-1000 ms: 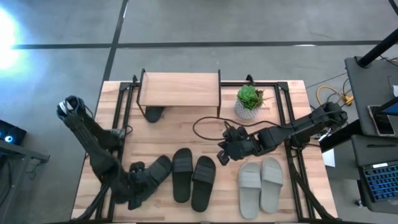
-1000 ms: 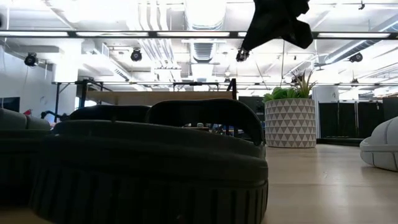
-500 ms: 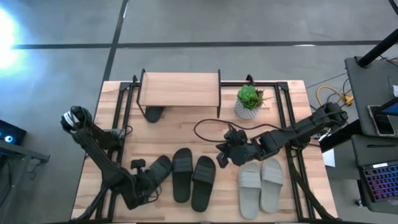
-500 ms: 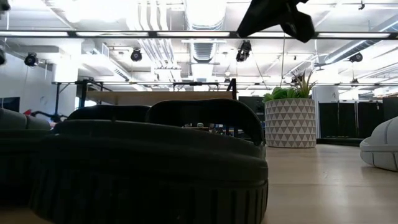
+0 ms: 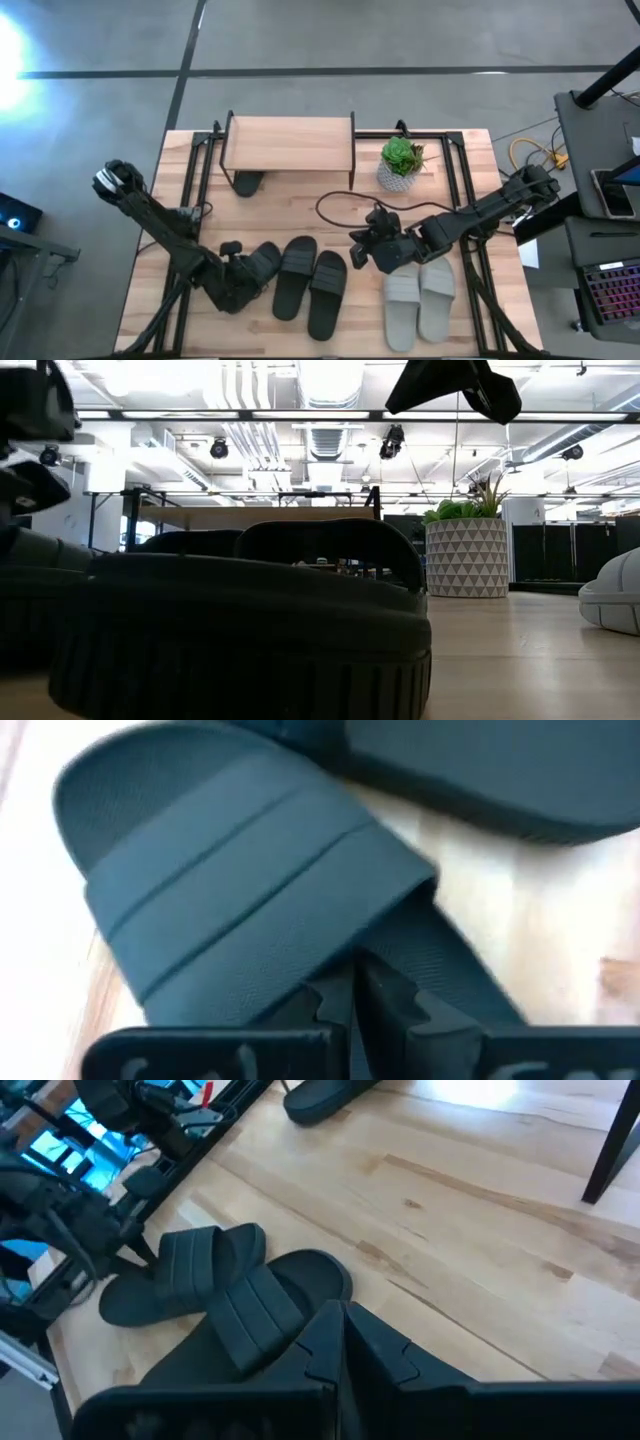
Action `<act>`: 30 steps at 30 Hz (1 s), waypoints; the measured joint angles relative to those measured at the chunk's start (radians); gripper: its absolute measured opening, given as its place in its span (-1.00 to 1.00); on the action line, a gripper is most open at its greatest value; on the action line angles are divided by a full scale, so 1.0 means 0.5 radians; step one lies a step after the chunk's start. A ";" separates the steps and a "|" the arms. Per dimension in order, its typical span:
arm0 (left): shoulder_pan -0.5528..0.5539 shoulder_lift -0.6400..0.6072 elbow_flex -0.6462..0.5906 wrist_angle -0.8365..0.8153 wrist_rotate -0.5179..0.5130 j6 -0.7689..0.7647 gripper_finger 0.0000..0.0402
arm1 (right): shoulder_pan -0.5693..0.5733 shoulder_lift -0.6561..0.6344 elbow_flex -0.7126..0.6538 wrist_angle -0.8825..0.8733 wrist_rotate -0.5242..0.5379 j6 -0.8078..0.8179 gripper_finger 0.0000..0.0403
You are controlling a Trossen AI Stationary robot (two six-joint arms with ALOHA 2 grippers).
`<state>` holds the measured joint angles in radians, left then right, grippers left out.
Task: Pick and place slides into the shelf
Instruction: Put the black slide under the shelf
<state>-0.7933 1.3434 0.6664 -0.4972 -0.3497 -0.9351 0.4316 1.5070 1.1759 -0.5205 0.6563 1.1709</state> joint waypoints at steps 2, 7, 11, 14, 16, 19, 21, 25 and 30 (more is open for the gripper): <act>-0.006 -0.065 0.006 0.001 -0.004 0.028 -1.00 | 0.000 0.000 0.000 -0.002 -0.001 0.000 -0.96; -0.054 -0.194 0.061 -0.005 -0.101 0.221 -0.89 | 0.000 0.000 -0.001 -0.025 0.003 -0.001 -0.93; -0.057 -0.210 0.104 -0.050 -0.050 0.424 -0.64 | -0.004 0.000 -0.002 -0.096 0.004 0.015 -0.81; -0.061 -0.182 0.119 -0.056 -0.037 0.621 -0.43 | -0.010 0.000 -0.002 -0.139 0.004 0.027 -0.67; -0.063 -0.156 0.141 -0.091 -0.075 0.683 -0.33 | -0.017 0.000 -0.004 -0.187 0.003 0.081 -0.58; -0.063 -0.087 0.173 -0.204 -0.176 0.694 -0.26 | -0.019 0.000 -0.004 -0.264 0.002 0.147 -0.46; -0.064 -0.029 0.192 -0.298 -0.217 0.700 -0.26 | -0.019 0.000 -0.004 -0.299 0.002 0.172 -0.39; -0.071 0.087 0.223 -0.368 -0.262 0.702 -0.25 | -0.019 0.000 -0.004 -0.327 0.000 0.172 -0.29; -0.095 0.233 0.272 -0.411 -0.497 0.740 -0.25 | -0.032 0.000 -0.005 -0.359 -0.001 0.172 -0.23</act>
<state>-0.8410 1.4598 0.8025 -0.7026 -0.5983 -0.5650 0.4157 1.5070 1.1736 -0.7000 0.6560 1.2570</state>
